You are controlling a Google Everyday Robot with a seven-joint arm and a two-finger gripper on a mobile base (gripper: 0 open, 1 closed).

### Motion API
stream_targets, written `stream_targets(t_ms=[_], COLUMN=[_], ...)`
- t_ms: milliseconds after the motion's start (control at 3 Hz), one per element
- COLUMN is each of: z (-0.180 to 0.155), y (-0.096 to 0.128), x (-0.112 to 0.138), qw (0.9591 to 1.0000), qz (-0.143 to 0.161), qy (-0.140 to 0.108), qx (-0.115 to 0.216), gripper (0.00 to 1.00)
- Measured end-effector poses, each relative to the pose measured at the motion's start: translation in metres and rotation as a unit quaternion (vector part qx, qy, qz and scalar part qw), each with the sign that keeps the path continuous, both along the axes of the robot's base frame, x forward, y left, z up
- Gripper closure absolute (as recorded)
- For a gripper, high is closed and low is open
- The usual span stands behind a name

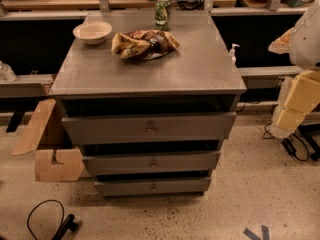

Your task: Open middle drawer

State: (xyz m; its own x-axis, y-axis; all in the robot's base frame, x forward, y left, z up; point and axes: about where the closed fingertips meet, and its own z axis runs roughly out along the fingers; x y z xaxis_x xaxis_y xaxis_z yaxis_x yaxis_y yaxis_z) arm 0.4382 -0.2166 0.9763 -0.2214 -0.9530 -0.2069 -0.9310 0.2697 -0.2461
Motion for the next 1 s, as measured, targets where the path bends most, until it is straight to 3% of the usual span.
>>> stream_targets(t_ms=[333,1000], z=[0.0,-0.014], y=[0.0,0.005], x=[0.0,-0.009], qw=[1.0,0.9989], qz=[0.0,-0.019], qy=[0.0,-0.024], qx=[0.0,-0.036], gripper=[0.0,0.0])
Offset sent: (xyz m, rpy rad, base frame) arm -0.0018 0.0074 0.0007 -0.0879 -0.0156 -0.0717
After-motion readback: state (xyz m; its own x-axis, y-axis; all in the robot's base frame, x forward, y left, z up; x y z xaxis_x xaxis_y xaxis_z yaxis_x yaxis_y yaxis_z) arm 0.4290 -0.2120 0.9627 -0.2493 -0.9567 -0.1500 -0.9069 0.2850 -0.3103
